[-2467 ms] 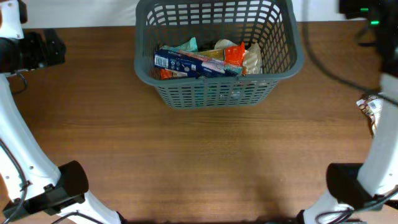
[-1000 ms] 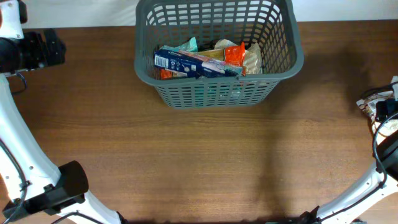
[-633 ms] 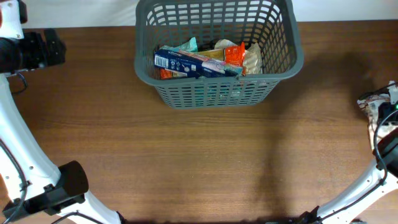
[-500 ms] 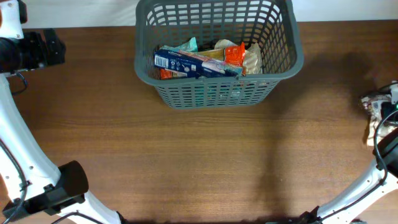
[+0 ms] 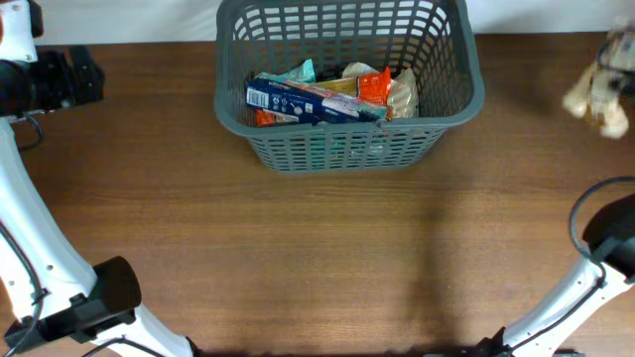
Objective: Pack container
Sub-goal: 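Carry the snack bag with the right gripper into the basket and release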
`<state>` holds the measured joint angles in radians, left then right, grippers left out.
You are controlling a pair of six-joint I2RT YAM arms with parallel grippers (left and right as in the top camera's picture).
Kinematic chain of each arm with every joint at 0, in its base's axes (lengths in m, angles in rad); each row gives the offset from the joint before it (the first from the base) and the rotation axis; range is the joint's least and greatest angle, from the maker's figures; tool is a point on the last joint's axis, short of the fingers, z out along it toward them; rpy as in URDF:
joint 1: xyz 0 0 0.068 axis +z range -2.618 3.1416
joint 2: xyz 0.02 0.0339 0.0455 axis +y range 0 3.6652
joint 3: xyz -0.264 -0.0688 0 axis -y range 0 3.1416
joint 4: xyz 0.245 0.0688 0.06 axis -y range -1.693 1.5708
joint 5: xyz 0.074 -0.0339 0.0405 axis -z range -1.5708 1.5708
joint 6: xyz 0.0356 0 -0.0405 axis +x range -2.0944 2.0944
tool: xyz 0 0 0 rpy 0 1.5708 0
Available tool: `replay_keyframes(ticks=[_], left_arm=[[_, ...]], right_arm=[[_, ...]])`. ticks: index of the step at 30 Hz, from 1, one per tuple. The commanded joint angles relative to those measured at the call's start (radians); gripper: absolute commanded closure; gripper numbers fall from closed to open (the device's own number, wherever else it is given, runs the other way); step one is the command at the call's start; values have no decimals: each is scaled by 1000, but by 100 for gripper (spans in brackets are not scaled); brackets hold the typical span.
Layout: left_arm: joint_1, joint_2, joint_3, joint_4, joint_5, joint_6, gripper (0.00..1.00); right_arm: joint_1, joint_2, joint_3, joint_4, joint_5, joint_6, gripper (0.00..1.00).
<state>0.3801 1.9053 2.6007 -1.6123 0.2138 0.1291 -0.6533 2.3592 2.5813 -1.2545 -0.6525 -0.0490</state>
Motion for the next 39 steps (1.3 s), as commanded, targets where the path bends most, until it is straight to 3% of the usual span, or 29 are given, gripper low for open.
replay_keyframes(ticks=[1,4,7,11,15,19,24,30,37,38,39], left_arm=[[5,-26,-3,-1,15,-9,1],[5,-26,-3,-1,15,-9,1],[5,-26,-3,-1,15,-9,1],[5,-26,-3,-1,15,-9,1],[5,-26,-3,-1,15,-9,1],[5,-26,-3,-1,15,-9,1],[5,-26,-3,-1,15,-9,1],[5,-26,-3,-1,15,-9,1],[5,-26,-3,-1,15,-9,1],[5,-26,-3,-1,15,-9,1],[5,-26,-3,-1,15,-9,1]], right_arm=[[122,-85,304,-61,-274,92,97],[259,-95,519,-94,-270,91,96],[451,-156,555,-86,-141,31,96],[765,-161,543,-103,178,-237,96],[938,-138,483,-96,514,-452,96],[988,-130,350,-64,671,-570,96],[953,-127,97,23,695,-660,96],[903,-127,-139,122,683,-681,96],[901,-127,-254,144,638,-677,96],[901,-127,-256,145,637,-674,85],[901,-127,-256,149,637,-653,54]])
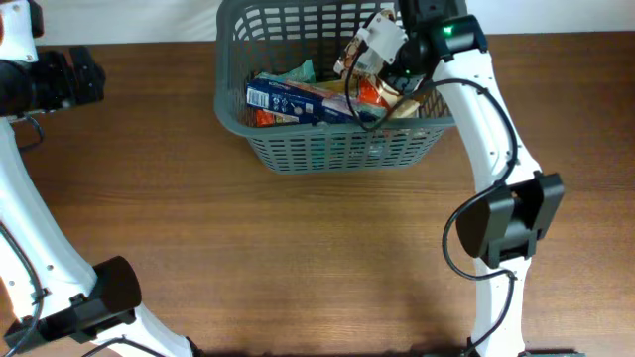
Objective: Pack container
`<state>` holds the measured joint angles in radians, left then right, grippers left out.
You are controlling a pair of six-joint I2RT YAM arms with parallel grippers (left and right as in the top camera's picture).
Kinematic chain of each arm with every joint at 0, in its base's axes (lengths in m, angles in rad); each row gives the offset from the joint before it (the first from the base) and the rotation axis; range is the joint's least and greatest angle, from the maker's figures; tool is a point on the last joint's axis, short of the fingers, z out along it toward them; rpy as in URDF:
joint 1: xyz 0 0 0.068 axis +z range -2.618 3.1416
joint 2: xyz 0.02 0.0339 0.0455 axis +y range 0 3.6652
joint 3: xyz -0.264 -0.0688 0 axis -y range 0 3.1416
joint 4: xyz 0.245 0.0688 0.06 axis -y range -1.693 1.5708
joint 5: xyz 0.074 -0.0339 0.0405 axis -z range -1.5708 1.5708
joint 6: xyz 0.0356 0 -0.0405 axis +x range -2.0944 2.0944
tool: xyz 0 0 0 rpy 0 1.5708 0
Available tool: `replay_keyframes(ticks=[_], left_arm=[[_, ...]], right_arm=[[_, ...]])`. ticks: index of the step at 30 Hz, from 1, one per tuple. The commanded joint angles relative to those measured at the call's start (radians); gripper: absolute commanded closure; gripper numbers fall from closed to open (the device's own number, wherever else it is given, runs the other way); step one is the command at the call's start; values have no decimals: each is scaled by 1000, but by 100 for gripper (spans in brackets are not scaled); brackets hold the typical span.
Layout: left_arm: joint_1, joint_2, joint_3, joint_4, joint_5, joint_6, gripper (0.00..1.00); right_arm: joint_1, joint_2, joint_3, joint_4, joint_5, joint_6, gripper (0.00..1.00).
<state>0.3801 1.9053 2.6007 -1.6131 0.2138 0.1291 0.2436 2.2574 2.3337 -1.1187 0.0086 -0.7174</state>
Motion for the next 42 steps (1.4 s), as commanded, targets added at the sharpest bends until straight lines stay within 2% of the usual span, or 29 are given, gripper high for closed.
replay_keyframes(ticks=[1,3,4,7,9,12,18,23,27,42], left_arm=[[5,-26,-3,0,15,-9,1],[5,-26,-3,0,15,-9,1],[5,-26,-3,0,15,-9,1],[5,-26,-3,0,15,-9,1],[5,-26,-3,0,15,-9,1],[5,-26,-3,0,15,-9,1],[5,-26,-3,0,15,-9,1],[5,-26,-3,0,15,-9,1],[5,-26,-3,0,15,-9,1],[5,-26,-3,0,15,-9,1]], right_arm=[[5,-27,-6,18,-24,30,47],[5,-42,10,23,-24,48,36],[5,-58,28,27,-23,72,27],[3,-109,109,28,-23,163,19],[-10,-154,190,24,-19,246,9],[-53,-216,269,23,0,328,3],[-329,-373,296,14,-24,441,0],[-608,-401,295,0,-322,552,1],[-729,-401,283,0,-357,581,1],[-749,-400,283,0,-356,581,1]])
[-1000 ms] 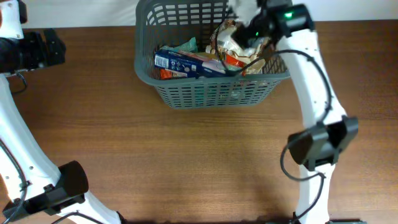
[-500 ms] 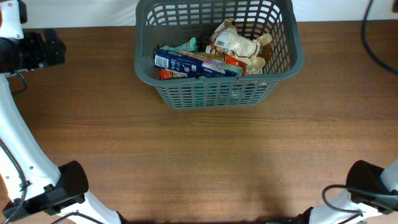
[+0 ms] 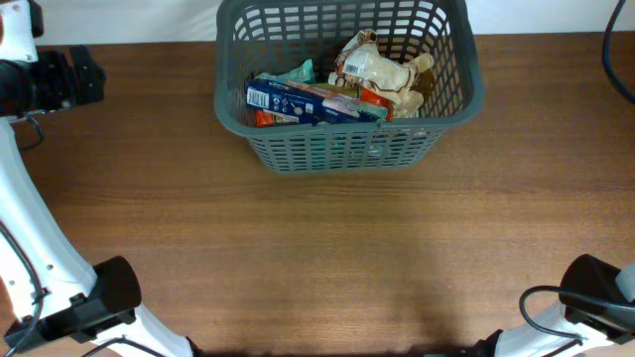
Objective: Pack container
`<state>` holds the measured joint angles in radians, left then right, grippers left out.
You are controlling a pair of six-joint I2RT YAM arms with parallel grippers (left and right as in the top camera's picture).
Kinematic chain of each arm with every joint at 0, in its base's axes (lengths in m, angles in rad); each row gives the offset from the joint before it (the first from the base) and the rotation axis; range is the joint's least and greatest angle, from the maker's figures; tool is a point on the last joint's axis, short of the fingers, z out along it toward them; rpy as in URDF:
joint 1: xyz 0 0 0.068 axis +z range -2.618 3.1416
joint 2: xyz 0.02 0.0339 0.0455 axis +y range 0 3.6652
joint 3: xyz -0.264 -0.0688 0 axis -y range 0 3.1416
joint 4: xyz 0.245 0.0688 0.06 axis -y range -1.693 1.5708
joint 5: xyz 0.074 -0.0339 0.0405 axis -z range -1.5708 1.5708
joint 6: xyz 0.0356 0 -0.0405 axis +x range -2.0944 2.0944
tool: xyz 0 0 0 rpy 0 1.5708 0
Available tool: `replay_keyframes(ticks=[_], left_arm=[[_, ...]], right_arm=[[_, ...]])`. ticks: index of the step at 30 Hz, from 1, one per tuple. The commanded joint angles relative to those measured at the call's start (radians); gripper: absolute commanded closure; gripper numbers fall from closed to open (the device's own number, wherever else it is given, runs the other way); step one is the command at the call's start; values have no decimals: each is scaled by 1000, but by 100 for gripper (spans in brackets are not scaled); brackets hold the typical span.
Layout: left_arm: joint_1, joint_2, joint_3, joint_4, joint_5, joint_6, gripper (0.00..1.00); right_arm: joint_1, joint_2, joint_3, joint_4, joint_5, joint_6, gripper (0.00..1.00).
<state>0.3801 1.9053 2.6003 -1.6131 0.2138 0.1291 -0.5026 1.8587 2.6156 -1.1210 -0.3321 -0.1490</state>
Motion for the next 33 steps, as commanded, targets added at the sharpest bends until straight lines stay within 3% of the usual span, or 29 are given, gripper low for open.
replay_keyframes(ticks=[1,9,12,14,20,24,29,33], left_arm=[[5,-26,-3,0,15,-9,1],[5,-26,-3,0,15,-9,1],[5,-26,-3,0,15,-9,1],[5,-26,-3,0,15,-9,1],[5,-26,-3,0,15,-9,1],[5,-26,-3,0,15,-9,1],[5,-26,-3,0,15,-9,1],[5,-26,-3,0,15,-9,1]], right_arm=[[-3,-1,1,3,-16,12,1],[1,-34,-1,-14,-14,11,1],[5,-140,-61,-69,-8,12,1],[5,-260,-193,-45,-8,0,1],[42,-677,-828,205,-8,1,1],[155,-1014,-1390,491,-9,1,1],[269,-1385,-1906,592,-8,1,1],[304,-1566,-2162,622,-9,1,1]])
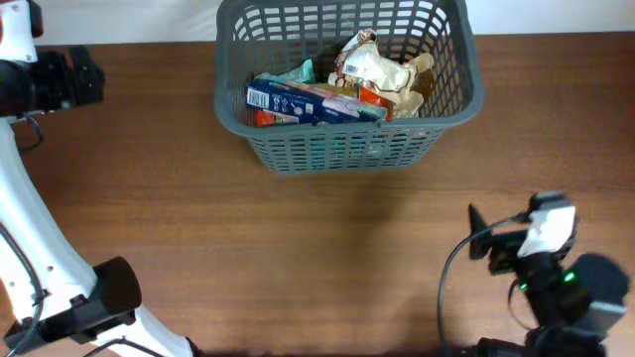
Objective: Pack container
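The grey plastic basket [342,144] stands at the back middle of the table. Inside lie a blue box [298,100], a teal packet, an orange packet and, on top at the right, a clear bag of pale snacks [377,67]. My right gripper [477,234] is low over the table at the front right, well apart from the basket. Its dark fingers point left and look open, with nothing between them. My left gripper [83,78] rests at the far left edge, too dark to read.
The wooden table [248,258] stretches in front of the basket. The left arm's white link and black base [104,293] occupy the front left corner. The right arm's base sits at the front right corner.
The right arm, then almost wholly out of view, now has its gripper over the front right of the table. The basket's contents and the left arm have not changed.
The right gripper first held the snack bag at the far right edge. Then it was over the basket's right side with the bag. Then the bag lay in the basket with the arm gone from view. Now the empty gripper is at the front right.
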`<state>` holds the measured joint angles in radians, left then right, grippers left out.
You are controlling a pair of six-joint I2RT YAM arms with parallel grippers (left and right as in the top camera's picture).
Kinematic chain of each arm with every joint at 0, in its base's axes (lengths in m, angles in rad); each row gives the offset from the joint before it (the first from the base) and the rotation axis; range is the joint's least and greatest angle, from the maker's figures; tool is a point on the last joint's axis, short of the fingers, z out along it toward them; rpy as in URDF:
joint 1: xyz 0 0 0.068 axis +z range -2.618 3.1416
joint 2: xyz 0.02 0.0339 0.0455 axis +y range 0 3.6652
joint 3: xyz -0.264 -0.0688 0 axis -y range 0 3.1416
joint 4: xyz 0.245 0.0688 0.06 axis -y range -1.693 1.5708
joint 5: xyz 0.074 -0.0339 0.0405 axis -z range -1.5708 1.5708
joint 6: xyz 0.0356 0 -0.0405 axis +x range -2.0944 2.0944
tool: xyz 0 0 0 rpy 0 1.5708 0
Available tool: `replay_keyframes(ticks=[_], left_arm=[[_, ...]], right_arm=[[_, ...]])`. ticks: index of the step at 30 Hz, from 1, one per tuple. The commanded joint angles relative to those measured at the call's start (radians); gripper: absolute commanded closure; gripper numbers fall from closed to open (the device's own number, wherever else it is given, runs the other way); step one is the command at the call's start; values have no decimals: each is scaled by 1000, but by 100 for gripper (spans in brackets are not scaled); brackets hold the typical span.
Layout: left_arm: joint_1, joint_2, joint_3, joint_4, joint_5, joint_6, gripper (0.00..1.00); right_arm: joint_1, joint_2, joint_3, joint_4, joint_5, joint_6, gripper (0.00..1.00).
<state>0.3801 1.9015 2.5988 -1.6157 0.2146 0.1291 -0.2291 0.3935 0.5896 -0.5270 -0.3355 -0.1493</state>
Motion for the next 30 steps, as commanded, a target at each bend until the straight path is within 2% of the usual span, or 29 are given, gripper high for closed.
replay_keyframes(ticks=[1,5,7,19,30], left_arm=[[5,-23,-1,2,14,-9,1],[5,-23,-1,2,14,-9,1],[5,-23,-1,2,14,-9,1],[5,-23,-1,2,14,-9,1],[5,-23,-1,2,14,-9,1]], right_arm=[[45,-136,-185,38,-6,2,1],[122,-235,-334,88,-5,1,1],[131,-257,-352,90,-5,2,1],[131,-358,-404,82,-5,1,1],[131,-390,-410,-38,-5,1,1]])
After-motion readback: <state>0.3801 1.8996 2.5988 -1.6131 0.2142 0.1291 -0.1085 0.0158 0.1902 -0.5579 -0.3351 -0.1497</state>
